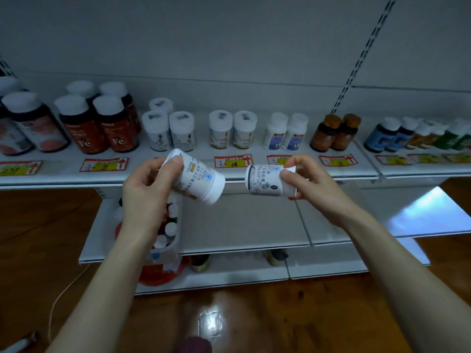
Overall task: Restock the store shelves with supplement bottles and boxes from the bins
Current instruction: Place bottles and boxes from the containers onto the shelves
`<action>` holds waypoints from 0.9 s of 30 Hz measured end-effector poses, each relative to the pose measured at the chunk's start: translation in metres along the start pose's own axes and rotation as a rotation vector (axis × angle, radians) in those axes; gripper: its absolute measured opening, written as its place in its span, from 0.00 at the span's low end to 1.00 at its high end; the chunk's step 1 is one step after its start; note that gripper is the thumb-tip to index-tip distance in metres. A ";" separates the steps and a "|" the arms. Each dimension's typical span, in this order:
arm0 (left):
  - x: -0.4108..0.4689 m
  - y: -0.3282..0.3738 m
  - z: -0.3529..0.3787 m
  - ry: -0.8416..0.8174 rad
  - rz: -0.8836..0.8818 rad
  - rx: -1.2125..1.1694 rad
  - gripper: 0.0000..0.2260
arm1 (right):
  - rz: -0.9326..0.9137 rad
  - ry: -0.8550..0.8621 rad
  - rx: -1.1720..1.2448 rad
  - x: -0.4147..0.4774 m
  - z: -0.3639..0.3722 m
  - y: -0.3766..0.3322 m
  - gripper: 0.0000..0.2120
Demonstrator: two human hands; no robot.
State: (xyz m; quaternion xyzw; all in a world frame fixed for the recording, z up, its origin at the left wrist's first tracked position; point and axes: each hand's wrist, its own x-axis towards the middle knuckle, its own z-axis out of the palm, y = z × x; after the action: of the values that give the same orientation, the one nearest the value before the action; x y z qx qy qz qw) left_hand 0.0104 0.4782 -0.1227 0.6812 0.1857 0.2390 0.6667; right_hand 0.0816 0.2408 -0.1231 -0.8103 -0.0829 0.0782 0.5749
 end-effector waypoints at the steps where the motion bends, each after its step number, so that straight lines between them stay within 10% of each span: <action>1: -0.001 0.000 -0.002 0.021 -0.004 -0.004 0.03 | 0.001 0.004 -0.005 0.004 0.001 -0.001 0.06; 27: 0.075 0.024 -0.073 0.240 0.039 -0.068 0.05 | -0.329 0.064 0.030 0.124 0.095 -0.108 0.10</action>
State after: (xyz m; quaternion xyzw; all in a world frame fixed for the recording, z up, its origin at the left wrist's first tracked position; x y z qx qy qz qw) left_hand 0.0287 0.5798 -0.0928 0.6282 0.2427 0.3379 0.6575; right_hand 0.1767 0.3908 -0.0559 -0.7792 -0.1948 -0.0414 0.5943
